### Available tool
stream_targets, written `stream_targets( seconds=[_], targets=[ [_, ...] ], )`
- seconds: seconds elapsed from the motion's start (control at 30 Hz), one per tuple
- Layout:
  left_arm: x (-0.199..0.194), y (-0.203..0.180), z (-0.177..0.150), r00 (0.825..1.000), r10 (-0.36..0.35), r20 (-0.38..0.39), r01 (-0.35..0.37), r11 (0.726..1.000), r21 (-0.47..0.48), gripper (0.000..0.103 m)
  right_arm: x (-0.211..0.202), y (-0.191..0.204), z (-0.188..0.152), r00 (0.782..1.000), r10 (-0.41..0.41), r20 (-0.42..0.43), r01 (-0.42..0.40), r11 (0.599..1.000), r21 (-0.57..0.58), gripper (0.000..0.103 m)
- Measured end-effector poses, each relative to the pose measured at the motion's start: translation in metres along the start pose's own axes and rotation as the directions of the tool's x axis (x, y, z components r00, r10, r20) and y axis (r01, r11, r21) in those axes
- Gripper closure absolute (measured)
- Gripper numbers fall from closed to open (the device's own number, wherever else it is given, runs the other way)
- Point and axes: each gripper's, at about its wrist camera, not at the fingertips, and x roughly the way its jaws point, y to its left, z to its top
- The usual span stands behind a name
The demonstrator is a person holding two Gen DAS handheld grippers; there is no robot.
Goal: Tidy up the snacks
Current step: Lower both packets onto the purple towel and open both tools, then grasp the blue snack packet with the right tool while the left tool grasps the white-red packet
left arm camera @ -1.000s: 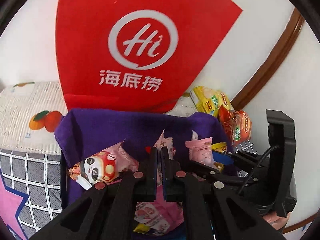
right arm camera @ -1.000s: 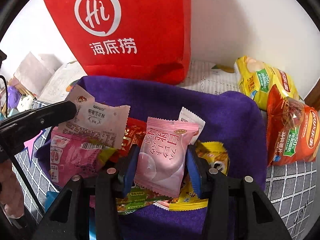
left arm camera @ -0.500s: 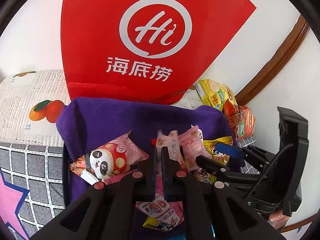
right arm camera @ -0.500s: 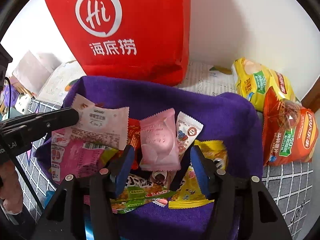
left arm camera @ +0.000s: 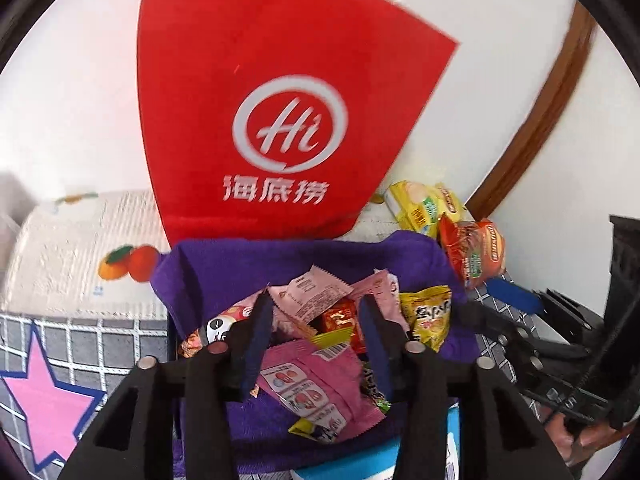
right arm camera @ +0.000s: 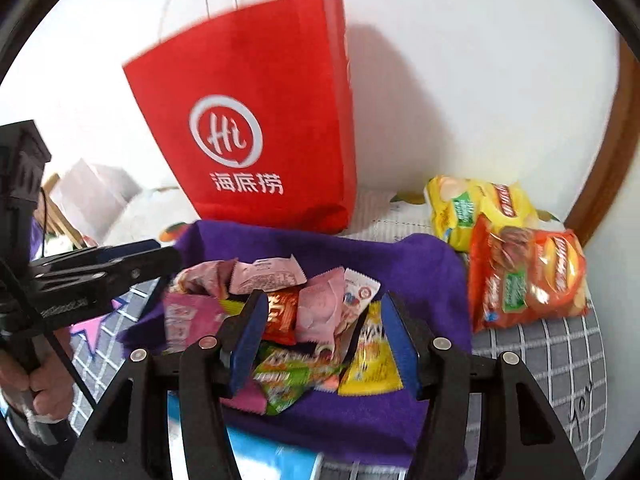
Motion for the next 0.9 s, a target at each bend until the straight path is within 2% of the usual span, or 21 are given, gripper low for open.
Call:
stream_targets(
  seconds=[0.13,0.23,0.37,0.5,0.73,0.83,0.9],
  targets=[
    [-0.019,-0.016,-0.001,0.999,0.017,0.032,-0.018,0.999,0.045,0.057,-0.029,-0.005,-0.032,1.000,-0.026,-0.001,0.026,0.999,0.030,0.045],
    [-0.032,-0.024,-0.006,0.998,0.031,0.054,-0.034,0.998,0.050,0.052,-0.043,-0.008,-0.065,0.998,-0.046,-0.042,0.048,0.998,0.043,0.045],
    [-0.047,-0.029,-0.024,0.998,0.050,0.029,-0.052,0.998,0.047,0.051,-0.052,-0.007,-0.110,0.995,-0.020,-0.096,0.027,0.997,0.076,0.045],
    [-0.070,-0.026,-0.046,0.997,0.079,0.025,-0.080,0.996,0.039,0.050,-0.051,0.004,-0.154,0.994,0.019,-0.108,-0.005,0.992,0.127,0.031],
    [-0.097,-0.010,-0.089,0.995,0.099,0.006,-0.099,0.995,0.009,0.050,-0.033,0.032,-0.188,0.989,0.008,-0.146,0.010,0.993,0.121,0.030],
    [-0.105,0.002,-0.106,0.994,0.105,-0.009,-0.105,0.994,-0.023,0.050,-0.024,0.034,-0.193,0.989,-0.041,-0.141,0.060,0.989,0.139,0.030],
    [-0.108,0.007,-0.116,0.993,0.116,-0.016,-0.116,0.993,-0.028,0.050,-0.015,0.034,-0.196,0.988,-0.040,-0.147,0.066,0.982,0.174,0.030]
  ],
)
